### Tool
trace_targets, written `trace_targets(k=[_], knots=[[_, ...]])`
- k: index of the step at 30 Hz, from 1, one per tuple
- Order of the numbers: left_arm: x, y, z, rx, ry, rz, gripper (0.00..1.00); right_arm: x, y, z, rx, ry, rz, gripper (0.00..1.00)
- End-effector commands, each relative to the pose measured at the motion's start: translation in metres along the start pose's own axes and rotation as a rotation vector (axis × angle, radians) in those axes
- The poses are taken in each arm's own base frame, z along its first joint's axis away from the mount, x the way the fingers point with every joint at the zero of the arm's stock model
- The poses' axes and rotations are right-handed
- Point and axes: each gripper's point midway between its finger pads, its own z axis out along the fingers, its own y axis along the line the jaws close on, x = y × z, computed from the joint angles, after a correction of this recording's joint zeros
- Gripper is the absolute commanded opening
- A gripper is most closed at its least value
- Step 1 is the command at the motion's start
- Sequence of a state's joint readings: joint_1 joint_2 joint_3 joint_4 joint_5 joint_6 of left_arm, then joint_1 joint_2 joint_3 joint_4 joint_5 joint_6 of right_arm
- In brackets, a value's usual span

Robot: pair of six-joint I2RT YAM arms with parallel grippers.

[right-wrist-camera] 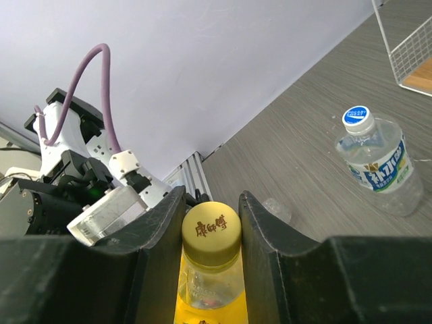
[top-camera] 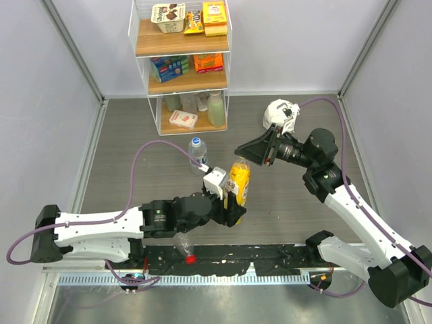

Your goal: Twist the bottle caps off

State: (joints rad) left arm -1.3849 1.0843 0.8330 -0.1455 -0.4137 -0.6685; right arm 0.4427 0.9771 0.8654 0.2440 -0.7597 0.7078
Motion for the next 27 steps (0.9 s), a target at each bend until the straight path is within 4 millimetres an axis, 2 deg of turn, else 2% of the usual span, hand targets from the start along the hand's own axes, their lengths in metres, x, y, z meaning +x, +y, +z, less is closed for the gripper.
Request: trace_targets(k=[1, 5, 6, 9, 10, 12, 16, 21, 24, 25, 27], knots=[[0.008, 0.003, -0.007, 0.003, 0.009, 0.019, 0.00, -0.046, 0.003, -0.003, 0.070, -0.152, -0.085, 0.03], [0.010, 0.004, -0.007, -0.004, 0.021, 0.026, 0.00, -0.048, 0.001, -0.001, 0.078, -0.149, -0.075, 0.15], [0.011, 0.005, -0.005, -0.009, 0.026, 0.029, 0.00, -0.048, 0.002, -0.001, 0.075, -0.153, -0.074, 0.26], [0.014, 0.005, -0.003, -0.021, 0.040, 0.038, 0.00, -0.057, 0.006, 0.000, 0.072, -0.168, -0.066, 0.49], [0.015, 0.007, -0.002, -0.030, 0.044, 0.041, 0.00, -0.059, 0.007, 0.000, 0.074, -0.169, -0.068, 0.62], [0.016, 0.009, 0.000, -0.046, 0.053, 0.052, 0.00, -0.063, 0.005, 0.000, 0.100, -0.179, -0.067, 0.77], [0.018, 0.012, 0.004, -0.078, 0.067, 0.070, 0.00, -0.068, -0.003, -0.003, 0.163, -0.199, -0.064, 0.86], [0.018, 0.025, 0.005, -0.166, 0.078, 0.088, 0.00, -0.081, -0.019, -0.014, 0.315, -0.239, -0.085, 0.89], [0.015, 0.036, 0.007, -0.251, 0.078, 0.111, 0.00, -0.078, -0.045, -0.025, 0.484, -0.213, -0.058, 0.91], [0.014, 0.040, 0.007, -0.282, 0.078, 0.120, 0.00, -0.070, -0.054, -0.028, 0.529, -0.184, -0.035, 0.91], [0.011, 0.048, 0.008, -0.348, 0.076, 0.142, 0.00, -0.075, -0.063, -0.032, 0.597, -0.179, -0.031, 0.94]])
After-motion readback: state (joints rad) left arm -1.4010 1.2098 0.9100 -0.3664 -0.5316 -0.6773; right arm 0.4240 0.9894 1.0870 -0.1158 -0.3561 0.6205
